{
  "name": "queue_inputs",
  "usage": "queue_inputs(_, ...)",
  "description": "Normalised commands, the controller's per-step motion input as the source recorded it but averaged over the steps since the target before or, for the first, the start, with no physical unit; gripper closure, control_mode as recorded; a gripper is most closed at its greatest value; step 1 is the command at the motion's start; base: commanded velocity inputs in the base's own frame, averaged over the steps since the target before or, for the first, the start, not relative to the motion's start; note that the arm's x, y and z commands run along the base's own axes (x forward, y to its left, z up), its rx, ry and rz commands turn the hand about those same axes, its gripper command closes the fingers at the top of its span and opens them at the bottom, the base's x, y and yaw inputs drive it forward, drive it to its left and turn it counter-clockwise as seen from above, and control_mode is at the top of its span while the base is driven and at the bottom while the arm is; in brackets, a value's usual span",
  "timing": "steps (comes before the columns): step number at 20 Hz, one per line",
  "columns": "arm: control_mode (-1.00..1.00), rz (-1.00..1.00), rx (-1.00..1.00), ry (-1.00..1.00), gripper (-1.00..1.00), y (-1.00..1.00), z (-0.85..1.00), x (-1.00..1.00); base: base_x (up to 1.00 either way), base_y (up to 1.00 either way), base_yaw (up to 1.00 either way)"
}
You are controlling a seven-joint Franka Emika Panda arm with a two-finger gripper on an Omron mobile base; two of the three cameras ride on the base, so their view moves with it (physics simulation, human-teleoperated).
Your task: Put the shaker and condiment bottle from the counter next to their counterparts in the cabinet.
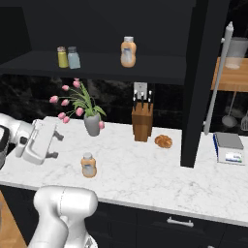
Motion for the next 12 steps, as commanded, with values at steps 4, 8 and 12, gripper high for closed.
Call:
queue_inputs(4, -1.0, 0.02, 0.0, 0.13, -1.0, -0.69, -0.54, 0.15, 0.0, 0.0, 0.0)
queue_inputs(8, -1.0, 0.0, 0.0, 0.07, -1.0, -0.34, -0.46, 0.0, 0.0, 0.0, 0.0)
queue_inputs(12, -1.0, 0.0, 0.0, 0.0, -1.0, 0.0, -0.33, 0.1, 0.0, 0.0, 0.0)
